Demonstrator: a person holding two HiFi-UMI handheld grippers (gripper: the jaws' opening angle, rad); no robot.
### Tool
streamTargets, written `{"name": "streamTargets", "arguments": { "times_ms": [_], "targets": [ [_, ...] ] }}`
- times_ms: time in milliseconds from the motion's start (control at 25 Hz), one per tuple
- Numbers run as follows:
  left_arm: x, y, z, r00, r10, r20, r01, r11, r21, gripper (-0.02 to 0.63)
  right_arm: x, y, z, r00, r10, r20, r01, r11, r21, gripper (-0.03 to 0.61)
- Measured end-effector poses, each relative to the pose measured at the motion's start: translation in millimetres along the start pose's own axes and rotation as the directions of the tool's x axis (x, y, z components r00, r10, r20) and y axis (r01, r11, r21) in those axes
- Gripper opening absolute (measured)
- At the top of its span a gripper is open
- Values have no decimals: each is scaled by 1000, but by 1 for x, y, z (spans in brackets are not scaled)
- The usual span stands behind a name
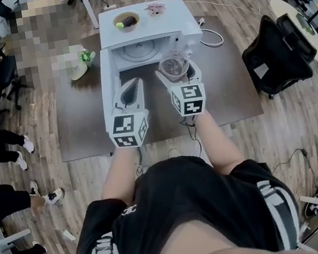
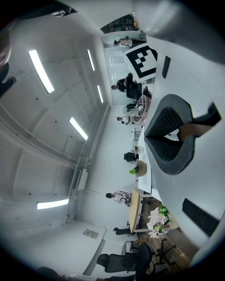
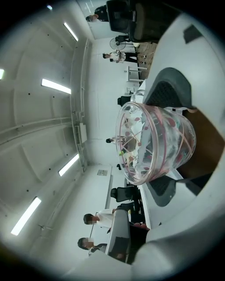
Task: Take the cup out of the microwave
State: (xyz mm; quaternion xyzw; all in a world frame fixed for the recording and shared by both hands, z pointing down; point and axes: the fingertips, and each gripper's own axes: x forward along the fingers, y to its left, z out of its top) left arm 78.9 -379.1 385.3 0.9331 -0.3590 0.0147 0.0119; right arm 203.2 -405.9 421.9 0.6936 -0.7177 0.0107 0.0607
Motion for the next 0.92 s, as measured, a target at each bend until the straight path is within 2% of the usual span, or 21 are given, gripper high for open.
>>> {"name": "streamTargets", "arguments": {
  "times_ms": [320,920],
  "targets": [
    [1,-5,-3,1000,-1,-11,1,1000,9,2,-4,-9,-3,1000,2,10,-3,998,57,459],
    [-1,-7,-2,1000,27,-14,-27,1000,14,2,-4,-11,-12,999,35,-10,-34,997,71,459]
  ]
}}
